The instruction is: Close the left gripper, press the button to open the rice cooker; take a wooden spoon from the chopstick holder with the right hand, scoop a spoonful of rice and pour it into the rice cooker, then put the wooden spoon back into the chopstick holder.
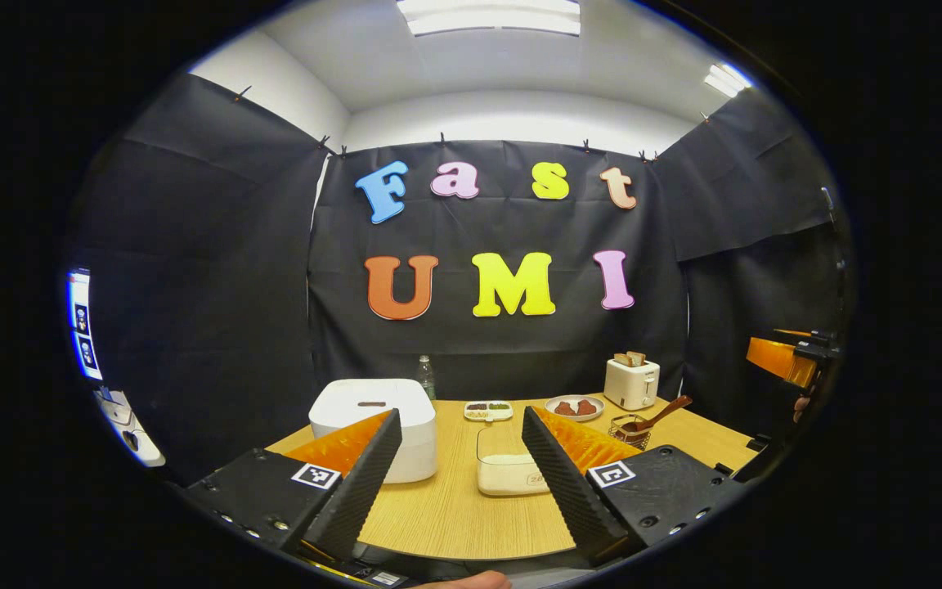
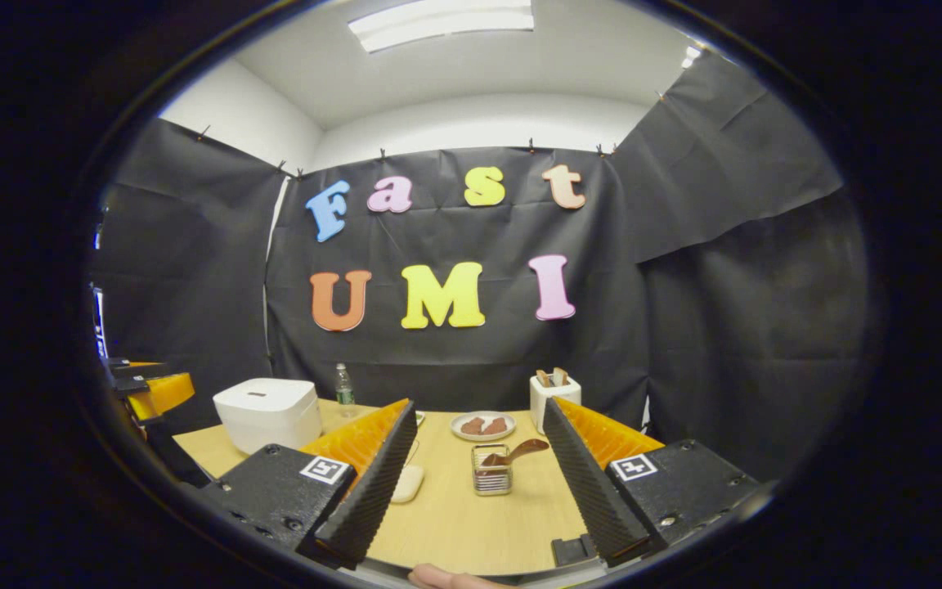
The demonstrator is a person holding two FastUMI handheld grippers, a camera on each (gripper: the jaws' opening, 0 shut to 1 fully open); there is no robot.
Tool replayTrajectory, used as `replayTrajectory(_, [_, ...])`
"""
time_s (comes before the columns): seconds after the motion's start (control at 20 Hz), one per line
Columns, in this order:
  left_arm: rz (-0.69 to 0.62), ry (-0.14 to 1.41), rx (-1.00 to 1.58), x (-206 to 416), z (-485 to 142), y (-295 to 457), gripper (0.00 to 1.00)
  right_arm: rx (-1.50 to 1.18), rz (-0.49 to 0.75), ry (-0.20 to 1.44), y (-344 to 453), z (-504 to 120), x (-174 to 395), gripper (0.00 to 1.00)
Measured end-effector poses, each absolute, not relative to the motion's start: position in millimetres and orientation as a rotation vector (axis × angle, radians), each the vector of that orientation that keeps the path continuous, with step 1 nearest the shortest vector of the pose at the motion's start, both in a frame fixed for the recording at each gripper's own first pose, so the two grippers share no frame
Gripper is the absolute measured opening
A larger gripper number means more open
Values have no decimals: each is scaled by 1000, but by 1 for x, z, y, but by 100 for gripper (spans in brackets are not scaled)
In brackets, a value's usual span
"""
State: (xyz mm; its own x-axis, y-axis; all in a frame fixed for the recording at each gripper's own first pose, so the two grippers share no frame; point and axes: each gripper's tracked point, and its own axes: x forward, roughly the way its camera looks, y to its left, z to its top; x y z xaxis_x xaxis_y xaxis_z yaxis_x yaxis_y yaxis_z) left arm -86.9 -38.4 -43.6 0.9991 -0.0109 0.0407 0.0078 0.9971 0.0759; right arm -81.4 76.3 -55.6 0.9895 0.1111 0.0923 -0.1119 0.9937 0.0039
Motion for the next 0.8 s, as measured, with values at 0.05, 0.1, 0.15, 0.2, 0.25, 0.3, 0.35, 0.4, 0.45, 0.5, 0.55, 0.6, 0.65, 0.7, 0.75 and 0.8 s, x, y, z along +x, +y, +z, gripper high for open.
replayTrajectory(0.05, [-6, -39, 73, -88, -45, -36, 94, 5, 120, -95, 79, -55, -82, 100])
replayTrajectory(0.1, [-7, -35, 71, -89, -46, -37, 94, -1, 128, -98, 82, -55, -83, 100])
replayTrajectory(0.15, [-9, -35, 70, -90, -46, -38, 94, -10, 134, -101, 84, -55, -84, 94])
replayTrajectory(0.2, [-10, -37, 71, -88, -44, -38, 95, -15, 135, -103, 85, -54, -84, 94])
replayTrajectory(0.25, [-10, -38, 71, -87, -44, -38, 95, -17, 132, -106, 84, -54, -84, 94])
replayTrajectory(0.3, [-10, -40, 71, -87, -45, -38, 95, -19, 128, -110, 83, -53, -84, 94])
replayTrajectory(0.35, [-12, -39, 73, -88, -44, -37, 94, -19, 122, -112, 83, -52, -84, 94])
replayTrajectory(0.4, [-14, -36, 74, -88, -45, -38, 95, -19, 117, -112, 83, -52, -83, 94])
replayTrajectory(0.45, [-13, -35, 75, -89, -46, -37, 95, -20, 117, -106, 84, -53, -82, 94])
replayTrajectory(0.5, [-13, -37, 74, -90, -44, -37, 94, -20, 122, -100, 87, -54, -82, 100])
replayTrajectory(0.55, [-16, -39, 75, -90, -43, -36, 94, -18, 128, -99, 89, -54, -82, 100])
replayTrajectory(0.6, [-16, -38, 75, -90, -43, -37, 95, -18, 133, -102, 91, -53, -82, 100])
replayTrajectory(0.65, [-15, -36, 75, -88, -45, -36, 95, -22, 134, -105, 92, -51, -83, 100])
replayTrajectory(0.7, [-16, -34, 75, -88, -44, -37, 95, -27, 134, -107, 92, -51, -83, 100])
replayTrajectory(0.75, [-19, -33, 76, -89, -44, -36, 100, -29, 135, -109, 93, -51, -82, 94])
replayTrajectory(0.8, [-22, -32, 77, -90, -45, -37, 100, -29, 136, -109, 95, -50, -82, 100])
